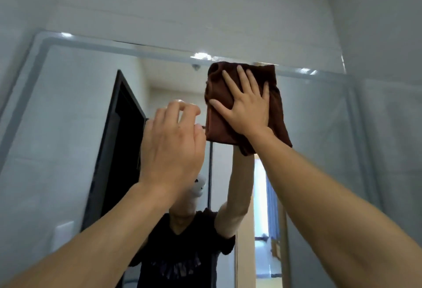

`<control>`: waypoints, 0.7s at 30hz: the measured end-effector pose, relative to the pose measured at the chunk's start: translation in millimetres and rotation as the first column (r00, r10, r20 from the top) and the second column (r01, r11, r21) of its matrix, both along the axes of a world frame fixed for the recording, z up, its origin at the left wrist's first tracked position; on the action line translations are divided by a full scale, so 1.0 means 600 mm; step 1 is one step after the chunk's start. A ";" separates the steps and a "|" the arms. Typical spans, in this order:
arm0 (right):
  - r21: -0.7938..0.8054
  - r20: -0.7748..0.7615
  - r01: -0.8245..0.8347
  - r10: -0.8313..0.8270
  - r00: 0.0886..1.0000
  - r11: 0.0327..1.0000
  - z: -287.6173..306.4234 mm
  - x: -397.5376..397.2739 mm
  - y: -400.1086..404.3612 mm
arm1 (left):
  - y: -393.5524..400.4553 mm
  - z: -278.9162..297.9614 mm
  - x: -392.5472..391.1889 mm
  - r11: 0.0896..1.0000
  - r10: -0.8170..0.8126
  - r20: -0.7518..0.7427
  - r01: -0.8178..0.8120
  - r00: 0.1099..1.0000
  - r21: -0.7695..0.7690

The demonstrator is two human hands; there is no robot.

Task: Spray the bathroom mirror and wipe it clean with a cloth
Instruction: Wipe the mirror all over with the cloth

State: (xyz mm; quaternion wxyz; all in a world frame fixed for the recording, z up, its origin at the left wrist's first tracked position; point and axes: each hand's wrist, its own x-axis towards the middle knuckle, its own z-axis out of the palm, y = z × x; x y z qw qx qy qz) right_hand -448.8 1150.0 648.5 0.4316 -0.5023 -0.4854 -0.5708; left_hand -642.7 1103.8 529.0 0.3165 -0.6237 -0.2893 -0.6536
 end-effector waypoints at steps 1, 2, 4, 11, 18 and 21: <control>0.009 -0.025 0.015 -0.015 1.000 1.000 -0.008 0.041 -0.010 | -0.006 -0.006 0.021 1.000 -0.015 -0.014 0.015 1.000 -0.005; 0.018 -0.055 0.024 -0.023 0.998 1.000 -0.017 0.078 -0.019 | -0.012 -0.011 0.038 0.999 -0.033 -0.027 0.033 0.999 -0.009; 0.023 -0.116 0.037 -0.034 0.993 0.999 -0.033 0.132 -0.033 | -0.024 -0.019 0.059 0.998 -0.054 -0.055 0.053 0.997 -0.013; 0.000 -0.246 0.007 -0.007 0.969 1.000 -0.054 0.110 -0.031 | -0.029 -0.049 -0.009 1.000 -0.006 -0.070 0.004 0.997 -0.024; -0.006 -0.189 -0.061 0.059 0.980 0.998 -0.074 -0.132 0.025 | -0.001 -0.071 -0.168 0.989 0.120 -0.004 -0.120 0.993 -0.086; -0.042 -0.088 -0.103 0.099 0.991 0.994 -0.093 -0.264 0.055 | -0.003 -0.075 -0.232 0.978 0.185 -0.002 -0.185 0.983 -0.093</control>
